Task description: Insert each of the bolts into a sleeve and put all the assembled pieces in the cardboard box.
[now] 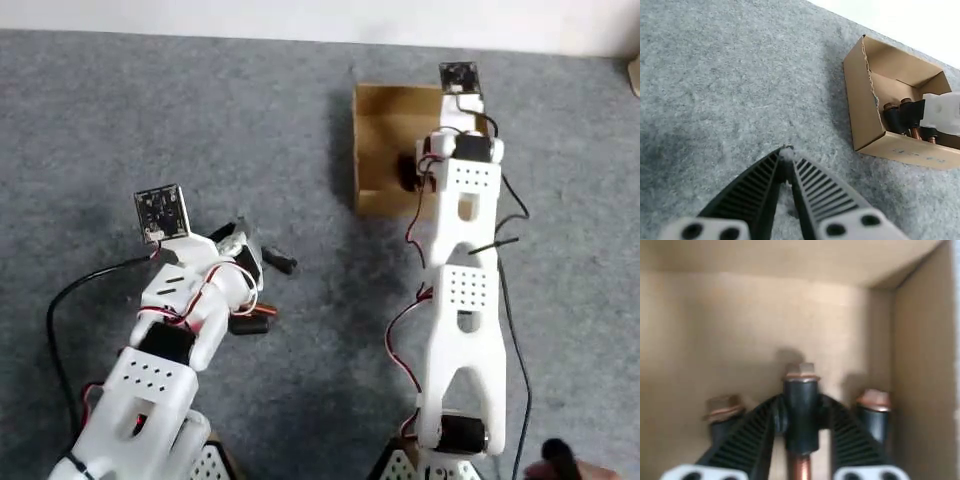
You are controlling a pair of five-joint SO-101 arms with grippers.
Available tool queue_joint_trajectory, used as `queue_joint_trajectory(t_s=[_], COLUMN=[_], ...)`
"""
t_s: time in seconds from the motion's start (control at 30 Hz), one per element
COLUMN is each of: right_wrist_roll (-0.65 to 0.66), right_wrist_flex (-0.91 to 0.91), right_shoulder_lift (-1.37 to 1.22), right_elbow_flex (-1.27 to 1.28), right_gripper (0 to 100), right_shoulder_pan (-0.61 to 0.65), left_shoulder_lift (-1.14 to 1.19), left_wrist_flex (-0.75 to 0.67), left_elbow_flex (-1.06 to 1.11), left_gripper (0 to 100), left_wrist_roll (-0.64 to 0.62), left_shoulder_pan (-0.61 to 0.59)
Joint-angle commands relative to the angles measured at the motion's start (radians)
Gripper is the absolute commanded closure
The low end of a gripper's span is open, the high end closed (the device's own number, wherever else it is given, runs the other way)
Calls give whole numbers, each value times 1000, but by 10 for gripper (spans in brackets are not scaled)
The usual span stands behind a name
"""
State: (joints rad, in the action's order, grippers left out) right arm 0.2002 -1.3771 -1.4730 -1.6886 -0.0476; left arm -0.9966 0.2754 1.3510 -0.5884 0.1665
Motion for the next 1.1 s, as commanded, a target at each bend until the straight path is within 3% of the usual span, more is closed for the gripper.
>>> queue_joint_trajectory(t_s=[0.0, 0.53, 0.87, 0.97, 1.07], right_wrist_roll=[12, 3, -12, -71, -103], right_wrist_flex=[-87, -384, -390, -390, -390], right_shoulder_lift=[59, 604, 1009, 1196, 1443], right_elbow_flex=[-59, -59, 73, 232, 479], right_gripper=[700, 677, 677, 677, 677], right_shoulder_pan=[2, 87, 94, 73, 73], left_shoulder_lift=[4, 4, 5, 4, 4], left_wrist_flex=[-26, -26, -18, 64, 241], left_elbow_flex=[-62, -62, -85, -125, -217], left_gripper=[993, 991, 990, 993, 993], left_wrist_roll=[2, 2, 21, 117, 213], left_shoulder_pan=[-8, -7, -24, -64, -70])
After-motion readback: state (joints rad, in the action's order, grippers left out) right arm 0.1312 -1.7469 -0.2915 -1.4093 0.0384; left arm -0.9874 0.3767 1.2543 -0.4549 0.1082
